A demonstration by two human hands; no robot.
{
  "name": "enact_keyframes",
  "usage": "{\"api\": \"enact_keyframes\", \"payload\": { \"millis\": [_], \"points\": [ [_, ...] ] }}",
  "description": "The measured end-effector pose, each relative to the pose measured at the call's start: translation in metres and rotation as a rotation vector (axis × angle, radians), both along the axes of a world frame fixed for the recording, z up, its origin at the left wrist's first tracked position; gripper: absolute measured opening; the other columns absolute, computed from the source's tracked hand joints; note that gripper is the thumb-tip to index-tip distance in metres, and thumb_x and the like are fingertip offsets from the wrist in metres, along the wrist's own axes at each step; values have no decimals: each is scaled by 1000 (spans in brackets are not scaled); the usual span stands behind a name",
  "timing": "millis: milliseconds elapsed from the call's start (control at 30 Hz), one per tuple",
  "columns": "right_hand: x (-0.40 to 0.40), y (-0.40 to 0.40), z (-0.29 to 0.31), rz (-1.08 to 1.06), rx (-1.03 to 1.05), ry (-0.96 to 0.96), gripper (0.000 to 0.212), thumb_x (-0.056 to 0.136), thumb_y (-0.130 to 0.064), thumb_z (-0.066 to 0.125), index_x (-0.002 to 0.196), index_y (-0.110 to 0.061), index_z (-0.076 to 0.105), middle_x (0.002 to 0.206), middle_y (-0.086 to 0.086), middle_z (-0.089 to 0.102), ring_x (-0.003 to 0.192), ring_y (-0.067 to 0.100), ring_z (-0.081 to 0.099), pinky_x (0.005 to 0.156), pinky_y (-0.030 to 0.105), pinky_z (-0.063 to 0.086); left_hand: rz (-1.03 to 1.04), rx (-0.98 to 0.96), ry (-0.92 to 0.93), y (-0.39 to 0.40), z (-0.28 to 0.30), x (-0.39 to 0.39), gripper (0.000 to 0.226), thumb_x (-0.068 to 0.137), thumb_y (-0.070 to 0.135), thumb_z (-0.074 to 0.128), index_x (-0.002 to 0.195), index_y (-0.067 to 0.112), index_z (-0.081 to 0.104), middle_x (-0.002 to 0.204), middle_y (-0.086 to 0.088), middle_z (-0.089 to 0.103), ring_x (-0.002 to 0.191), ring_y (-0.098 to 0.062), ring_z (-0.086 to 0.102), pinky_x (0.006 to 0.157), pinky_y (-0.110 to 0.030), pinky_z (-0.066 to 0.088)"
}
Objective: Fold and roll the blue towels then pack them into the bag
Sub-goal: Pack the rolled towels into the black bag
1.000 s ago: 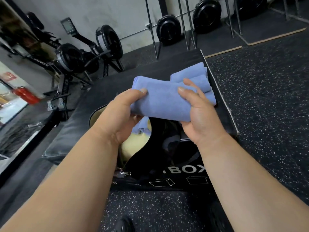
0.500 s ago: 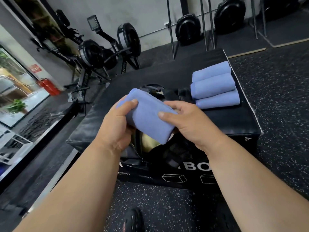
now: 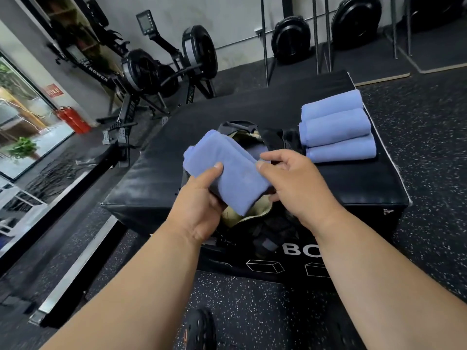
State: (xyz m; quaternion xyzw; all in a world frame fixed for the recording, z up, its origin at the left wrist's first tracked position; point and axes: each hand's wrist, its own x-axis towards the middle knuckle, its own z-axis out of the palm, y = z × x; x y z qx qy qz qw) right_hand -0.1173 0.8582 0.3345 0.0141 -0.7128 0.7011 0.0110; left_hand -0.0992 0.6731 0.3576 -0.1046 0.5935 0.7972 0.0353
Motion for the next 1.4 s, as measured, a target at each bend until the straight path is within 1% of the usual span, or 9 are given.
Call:
{"api": "enact_keyframes", "payload": {
  "millis": [100,267,533,633,767,900,1067,1300,1400],
  "points": [
    [-2,6,-1,-191,330,83,31,82,-46,75,104,-36,56,69,-4,62,73,19,63,68,40,54,43,-73,118,-4,-2,-9,50,104,11,61,151,21,50,140,-12,68,129,-27,65,107,-45,53],
    [-5,9,-6,-152,585,159,30,91,-30,64,112,-37,43,78,-8,61,77,21,60,61,37,44,85,-340,161,-7,-15,-11,43,98,6,66,136,24,64,128,-3,75,124,-21,69,104,-41,53],
    [-14,16,-9,-109,416,212,34,103,-14,51,117,-36,73,103,-20,52,91,-1,56,81,20,44,26,-576,29,-5,-13,-23,29,97,12,66,116,32,72,105,8,80,108,-15,72,91,-34,55],
    [-16,19,-8,-67,390,172,43,103,-12,49,133,-33,70,120,-20,52,106,-2,56,93,13,43,-12,-590,-37,-4,-11,-36,26,98,9,64,113,29,71,101,4,80,101,-19,74,91,-39,57],
    [-17,25,-4,21,419,157,51,105,-9,45,149,-30,57,136,-25,46,113,-3,52,87,5,39,-116,-647,-137,-2,-14,-52,29,95,9,66,119,26,68,107,-5,78,102,-24,73,86,-37,57],
    [-19,24,0,39,384,191,42,108,-12,42,143,-25,60,125,-29,46,105,-5,52,93,10,43,-152,-708,-176,-2,-14,-60,28,95,10,66,119,24,66,108,-7,75,90,-19,68,74,-31,51],
    [-27,22,3,49,296,194,52,106,-10,41,151,-32,54,121,-56,39,82,-14,52,91,10,39,-155,-702,-210,-7,-18,-67,31,91,11,68,118,25,69,104,-7,77,91,-23,71,79,-35,55],
    [-34,23,10,18,232,206,55,103,-4,46,149,-32,57,127,-27,55,66,-5,51,75,8,42,-133,-646,-316,-4,-21,-69,31,54,19,68,85,17,70,86,-7,64,90,-25,59,86,-40,45],
    [-35,21,7,20,205,213,55,103,-4,45,148,-33,58,130,-25,56,66,-5,52,71,7,40,-109,-647,-352,-5,-26,-72,26,62,20,70,88,14,71,92,-9,67,94,-28,61,92,-42,49]
  ]
}}
